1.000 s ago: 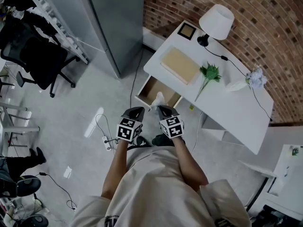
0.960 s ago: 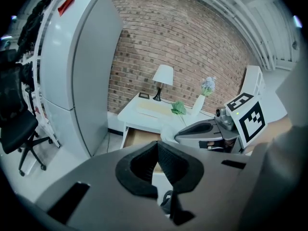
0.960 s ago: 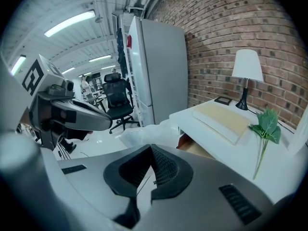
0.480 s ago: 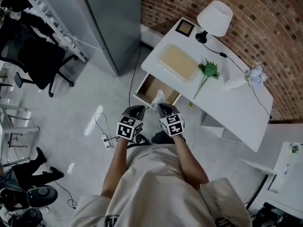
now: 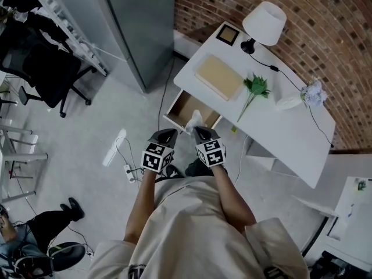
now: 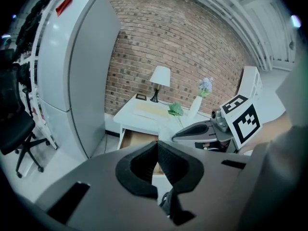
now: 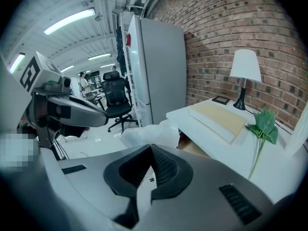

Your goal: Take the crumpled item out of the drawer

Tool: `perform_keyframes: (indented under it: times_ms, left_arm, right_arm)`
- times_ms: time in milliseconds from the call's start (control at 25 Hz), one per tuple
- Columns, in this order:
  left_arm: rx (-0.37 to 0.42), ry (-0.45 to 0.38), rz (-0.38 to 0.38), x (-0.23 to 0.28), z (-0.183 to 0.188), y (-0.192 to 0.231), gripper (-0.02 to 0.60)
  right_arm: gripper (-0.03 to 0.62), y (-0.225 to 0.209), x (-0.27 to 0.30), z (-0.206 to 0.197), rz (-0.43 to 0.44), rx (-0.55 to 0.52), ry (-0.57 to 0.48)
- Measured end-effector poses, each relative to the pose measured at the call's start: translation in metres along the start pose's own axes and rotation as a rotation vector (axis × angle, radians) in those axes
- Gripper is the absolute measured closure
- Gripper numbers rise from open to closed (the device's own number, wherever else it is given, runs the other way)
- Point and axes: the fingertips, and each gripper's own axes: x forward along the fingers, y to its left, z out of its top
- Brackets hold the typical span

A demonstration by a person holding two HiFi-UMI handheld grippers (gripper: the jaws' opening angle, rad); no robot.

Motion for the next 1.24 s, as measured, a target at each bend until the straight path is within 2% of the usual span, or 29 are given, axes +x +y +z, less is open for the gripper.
perform_keyframes:
  times_ms: [1240]
  left_arm:
    - [0.002,-0.009,-0.007,-0.014,-0.004,0.003,0.568]
  right_arm:
    - [0.568,0.015,0.004,0.005,0.016,-0.027,0.0]
